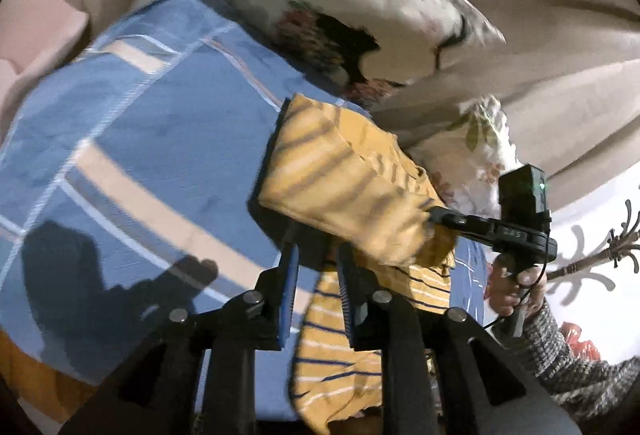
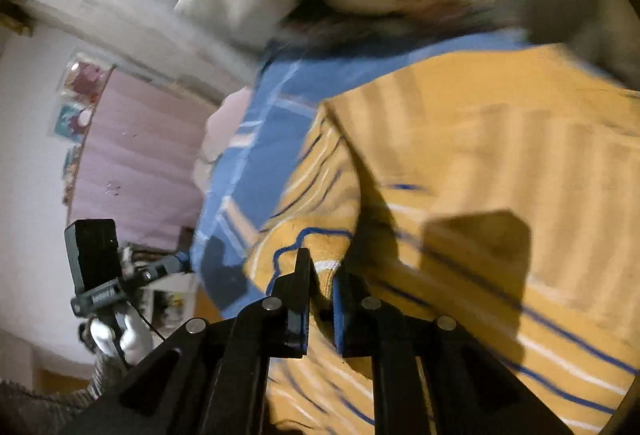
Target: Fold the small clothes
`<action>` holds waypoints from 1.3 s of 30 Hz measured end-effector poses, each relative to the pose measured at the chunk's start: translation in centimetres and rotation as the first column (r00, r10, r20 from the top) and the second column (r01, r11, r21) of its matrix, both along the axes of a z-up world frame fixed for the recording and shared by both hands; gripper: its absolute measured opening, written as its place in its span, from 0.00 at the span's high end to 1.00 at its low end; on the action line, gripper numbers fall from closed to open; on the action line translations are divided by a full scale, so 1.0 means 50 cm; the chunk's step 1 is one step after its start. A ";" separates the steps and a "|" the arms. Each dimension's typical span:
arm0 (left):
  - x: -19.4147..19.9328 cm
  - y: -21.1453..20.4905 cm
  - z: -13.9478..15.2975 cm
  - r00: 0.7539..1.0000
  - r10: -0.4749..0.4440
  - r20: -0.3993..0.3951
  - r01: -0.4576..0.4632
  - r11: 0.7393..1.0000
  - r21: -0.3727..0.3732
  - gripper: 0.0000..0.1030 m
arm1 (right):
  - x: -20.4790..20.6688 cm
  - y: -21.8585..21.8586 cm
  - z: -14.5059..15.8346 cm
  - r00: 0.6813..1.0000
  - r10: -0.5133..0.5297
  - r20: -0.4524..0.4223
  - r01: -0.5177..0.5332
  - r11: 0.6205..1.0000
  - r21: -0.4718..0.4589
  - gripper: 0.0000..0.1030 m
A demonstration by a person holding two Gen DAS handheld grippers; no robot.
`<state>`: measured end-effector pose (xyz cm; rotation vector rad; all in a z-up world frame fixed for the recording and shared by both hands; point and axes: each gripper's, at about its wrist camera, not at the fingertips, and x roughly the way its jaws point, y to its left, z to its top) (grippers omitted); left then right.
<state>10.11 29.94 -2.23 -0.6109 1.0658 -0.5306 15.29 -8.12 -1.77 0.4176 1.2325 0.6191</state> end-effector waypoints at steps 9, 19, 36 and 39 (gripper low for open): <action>0.075 -0.241 -0.036 0.989 -0.143 -0.037 0.144 0.988 0.045 0.81 | -0.012 -0.355 -0.080 0.943 -0.330 0.037 0.321 0.878 -0.354 0.91; 0.119 -0.419 -0.054 0.977 -0.208 -0.038 0.211 0.970 0.120 0.80 | -0.110 -0.520 -0.051 0.795 -0.582 0.169 0.606 0.768 -0.206 0.48; 0.213 -0.506 -0.141 0.987 -0.133 -0.086 0.150 0.960 0.238 0.79 | -0.123 -0.508 -0.086 0.854 -0.482 0.194 0.519 0.780 -0.348 0.96; 0.208 -0.519 -0.145 0.987 -0.142 -0.077 0.157 0.955 0.253 0.79 | -0.101 -0.533 -0.113 0.846 -0.509 0.160 0.530 0.765 -0.367 0.96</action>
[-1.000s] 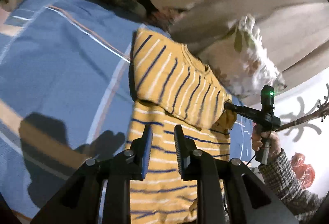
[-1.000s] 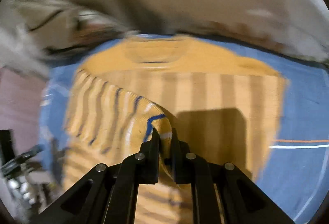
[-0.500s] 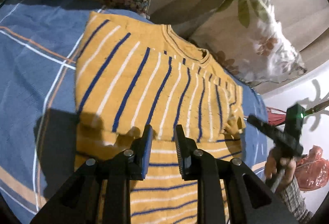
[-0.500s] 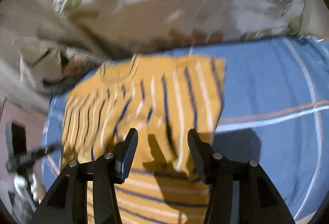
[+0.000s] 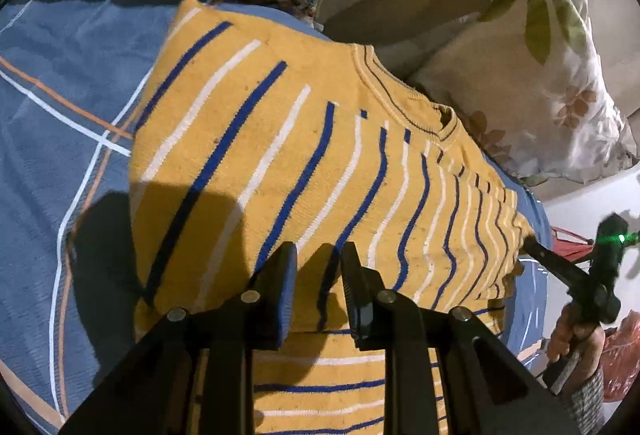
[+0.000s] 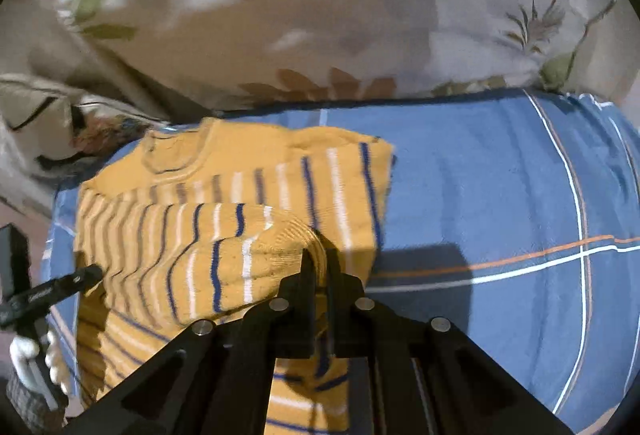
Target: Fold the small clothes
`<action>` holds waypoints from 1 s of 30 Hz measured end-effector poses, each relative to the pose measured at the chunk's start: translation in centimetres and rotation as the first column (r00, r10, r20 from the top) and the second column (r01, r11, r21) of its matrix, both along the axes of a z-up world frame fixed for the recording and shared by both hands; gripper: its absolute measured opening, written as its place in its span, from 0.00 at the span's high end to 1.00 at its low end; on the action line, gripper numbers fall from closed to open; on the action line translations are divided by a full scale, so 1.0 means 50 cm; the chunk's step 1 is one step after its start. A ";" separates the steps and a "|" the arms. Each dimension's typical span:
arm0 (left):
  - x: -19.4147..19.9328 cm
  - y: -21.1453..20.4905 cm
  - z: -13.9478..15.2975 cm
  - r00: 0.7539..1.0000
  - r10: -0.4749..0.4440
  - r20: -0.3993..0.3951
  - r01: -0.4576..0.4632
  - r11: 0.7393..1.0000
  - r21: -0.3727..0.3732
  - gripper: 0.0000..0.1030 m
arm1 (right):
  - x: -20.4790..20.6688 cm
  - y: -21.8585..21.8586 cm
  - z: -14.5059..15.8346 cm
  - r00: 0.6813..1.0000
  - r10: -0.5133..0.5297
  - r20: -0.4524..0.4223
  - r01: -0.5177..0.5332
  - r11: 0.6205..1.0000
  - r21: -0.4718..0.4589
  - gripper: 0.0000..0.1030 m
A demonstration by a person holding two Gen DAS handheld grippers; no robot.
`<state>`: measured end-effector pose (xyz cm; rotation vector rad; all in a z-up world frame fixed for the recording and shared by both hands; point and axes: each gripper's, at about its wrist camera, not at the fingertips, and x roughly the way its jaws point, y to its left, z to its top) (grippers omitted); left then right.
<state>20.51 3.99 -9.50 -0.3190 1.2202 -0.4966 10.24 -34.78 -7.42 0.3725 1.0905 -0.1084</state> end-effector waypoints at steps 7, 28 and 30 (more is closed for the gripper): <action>0.003 0.009 0.001 1.000 -0.004 -0.018 0.004 1.000 -0.012 0.79 | 0.019 -0.023 -0.049 0.997 -0.062 -0.034 0.061 0.998 -0.028 0.88; 0.033 0.020 0.007 0.999 -0.008 0.048 0.003 0.995 0.101 0.74 | 0.057 0.169 -0.055 0.997 0.046 0.055 -0.056 0.979 0.198 0.78; 0.031 0.025 0.004 0.998 -0.027 0.062 0.022 0.995 0.093 0.74 | 0.057 0.139 -0.071 0.999 0.013 0.038 -0.021 0.975 0.219 0.84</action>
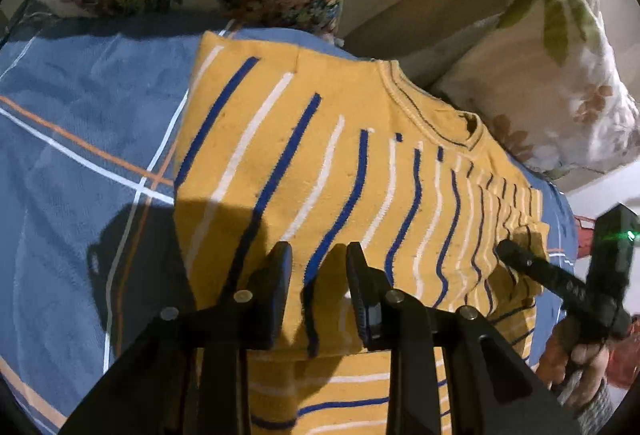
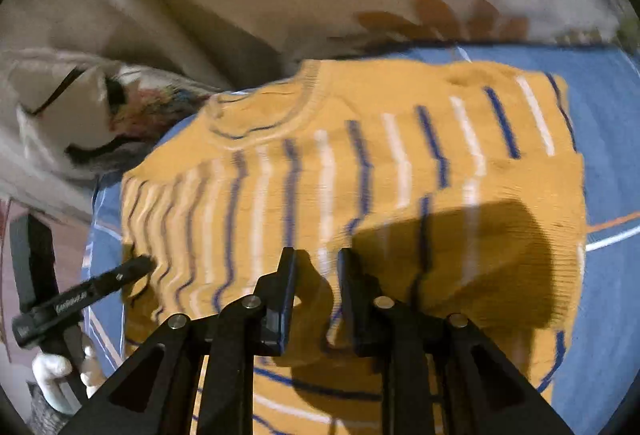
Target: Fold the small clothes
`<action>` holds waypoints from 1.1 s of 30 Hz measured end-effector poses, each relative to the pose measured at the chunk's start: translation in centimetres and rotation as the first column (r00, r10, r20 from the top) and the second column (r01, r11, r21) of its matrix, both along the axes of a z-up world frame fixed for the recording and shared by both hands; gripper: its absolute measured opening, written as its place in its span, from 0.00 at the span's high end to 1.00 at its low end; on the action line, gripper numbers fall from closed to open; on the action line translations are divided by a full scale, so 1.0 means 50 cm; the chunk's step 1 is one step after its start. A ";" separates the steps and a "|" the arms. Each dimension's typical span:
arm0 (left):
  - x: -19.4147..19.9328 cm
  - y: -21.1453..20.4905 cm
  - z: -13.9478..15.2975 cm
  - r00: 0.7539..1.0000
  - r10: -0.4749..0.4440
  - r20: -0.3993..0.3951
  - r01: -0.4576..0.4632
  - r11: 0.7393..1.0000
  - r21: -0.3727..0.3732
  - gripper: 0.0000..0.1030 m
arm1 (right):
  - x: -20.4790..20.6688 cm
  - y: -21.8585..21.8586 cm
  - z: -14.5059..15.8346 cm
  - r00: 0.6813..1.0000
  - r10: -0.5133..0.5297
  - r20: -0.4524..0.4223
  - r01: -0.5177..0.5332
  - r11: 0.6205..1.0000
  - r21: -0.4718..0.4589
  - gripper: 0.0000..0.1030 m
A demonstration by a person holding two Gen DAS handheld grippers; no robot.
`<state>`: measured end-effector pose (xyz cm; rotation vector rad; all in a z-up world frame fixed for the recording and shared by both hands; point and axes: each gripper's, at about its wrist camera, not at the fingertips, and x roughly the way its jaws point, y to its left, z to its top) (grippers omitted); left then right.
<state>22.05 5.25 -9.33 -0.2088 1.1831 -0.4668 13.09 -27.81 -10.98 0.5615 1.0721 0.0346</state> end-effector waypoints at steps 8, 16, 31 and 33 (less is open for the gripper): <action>-0.001 -0.019 0.003 0.996 -0.086 0.029 0.084 0.995 0.062 0.73 | -0.073 -0.147 0.017 0.961 -0.278 -0.015 0.278 0.961 0.003 0.87; -0.028 -0.009 0.031 0.992 -0.112 0.057 0.111 0.993 0.027 0.71 | -0.096 -0.021 0.071 0.984 -0.170 0.058 0.171 0.985 -0.016 0.78; -0.178 0.164 -0.012 0.995 0.093 -0.046 -0.092 0.996 0.017 0.69 | -0.214 -0.037 0.056 0.997 -0.076 0.003 0.076 0.997 0.025 0.73; -0.210 0.183 -0.031 0.989 0.129 -0.068 -0.128 0.992 0.016 0.69 | -0.236 0.002 0.048 1.000 0.009 -0.015 -0.009 1.000 0.017 0.73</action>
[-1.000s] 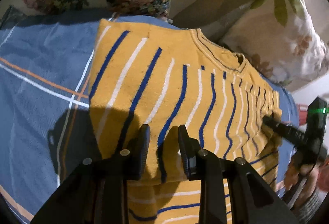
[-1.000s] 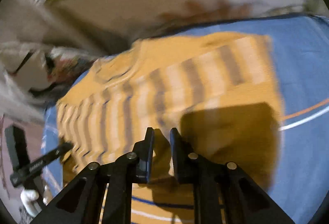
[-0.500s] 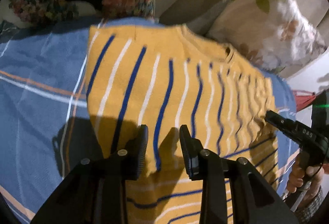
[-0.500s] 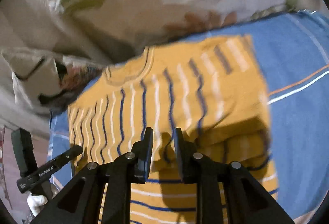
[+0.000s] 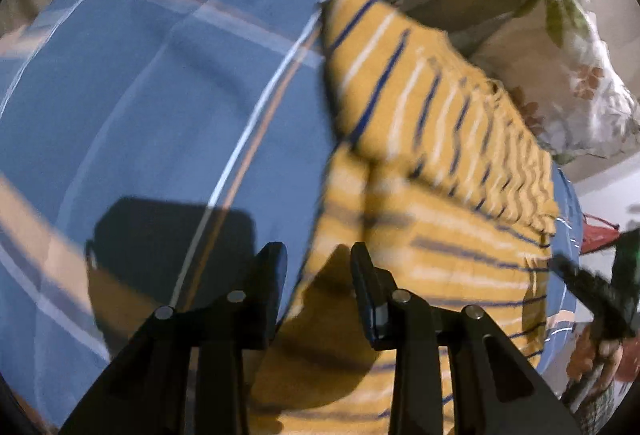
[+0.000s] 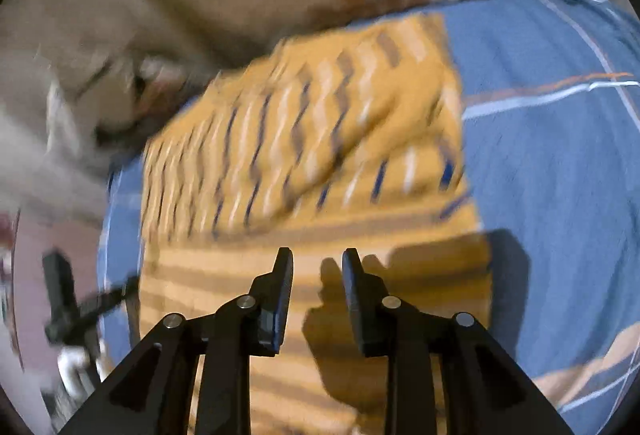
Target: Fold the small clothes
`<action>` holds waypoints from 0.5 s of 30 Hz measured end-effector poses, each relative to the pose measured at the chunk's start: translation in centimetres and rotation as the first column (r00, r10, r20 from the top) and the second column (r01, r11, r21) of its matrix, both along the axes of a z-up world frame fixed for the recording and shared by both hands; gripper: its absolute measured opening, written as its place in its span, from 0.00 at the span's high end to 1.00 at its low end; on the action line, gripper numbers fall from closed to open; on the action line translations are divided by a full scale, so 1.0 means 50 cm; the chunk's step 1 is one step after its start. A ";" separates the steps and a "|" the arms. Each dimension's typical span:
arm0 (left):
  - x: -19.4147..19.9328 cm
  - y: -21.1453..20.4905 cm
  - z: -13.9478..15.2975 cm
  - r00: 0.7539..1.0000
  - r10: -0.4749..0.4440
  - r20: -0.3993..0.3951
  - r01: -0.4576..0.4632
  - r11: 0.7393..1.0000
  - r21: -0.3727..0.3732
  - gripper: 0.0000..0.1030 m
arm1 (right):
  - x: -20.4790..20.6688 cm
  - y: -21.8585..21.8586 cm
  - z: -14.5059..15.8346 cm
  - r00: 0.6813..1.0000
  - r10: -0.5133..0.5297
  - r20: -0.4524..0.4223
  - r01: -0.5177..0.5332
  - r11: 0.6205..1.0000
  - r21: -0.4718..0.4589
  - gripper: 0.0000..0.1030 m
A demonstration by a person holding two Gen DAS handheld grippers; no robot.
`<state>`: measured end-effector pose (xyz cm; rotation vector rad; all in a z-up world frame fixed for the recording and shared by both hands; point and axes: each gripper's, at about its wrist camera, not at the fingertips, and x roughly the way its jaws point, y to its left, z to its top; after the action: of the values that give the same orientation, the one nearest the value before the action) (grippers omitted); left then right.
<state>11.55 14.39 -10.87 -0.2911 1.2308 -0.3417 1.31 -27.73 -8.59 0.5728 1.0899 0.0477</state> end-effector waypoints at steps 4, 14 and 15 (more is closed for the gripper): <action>-0.076 0.011 0.000 1.000 0.011 0.021 -0.011 1.000 0.000 0.69 | -0.065 0.071 -0.037 0.984 0.160 -0.080 -0.168 0.980 -0.107 0.73; -0.238 0.054 -0.015 0.996 0.084 0.013 -0.082 0.992 -0.093 0.65 | -0.247 0.015 -0.059 0.987 0.145 -0.070 -0.141 0.988 0.058 0.71; -0.244 0.055 -0.016 0.996 0.089 0.011 -0.087 0.991 -0.106 0.64 | -0.265 0.004 -0.055 0.989 0.134 -0.059 -0.129 0.989 0.073 0.71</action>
<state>-0.64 17.16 -11.68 -0.4315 1.1825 -0.3328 -11.92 -27.54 -11.36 0.5668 1.1911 0.1836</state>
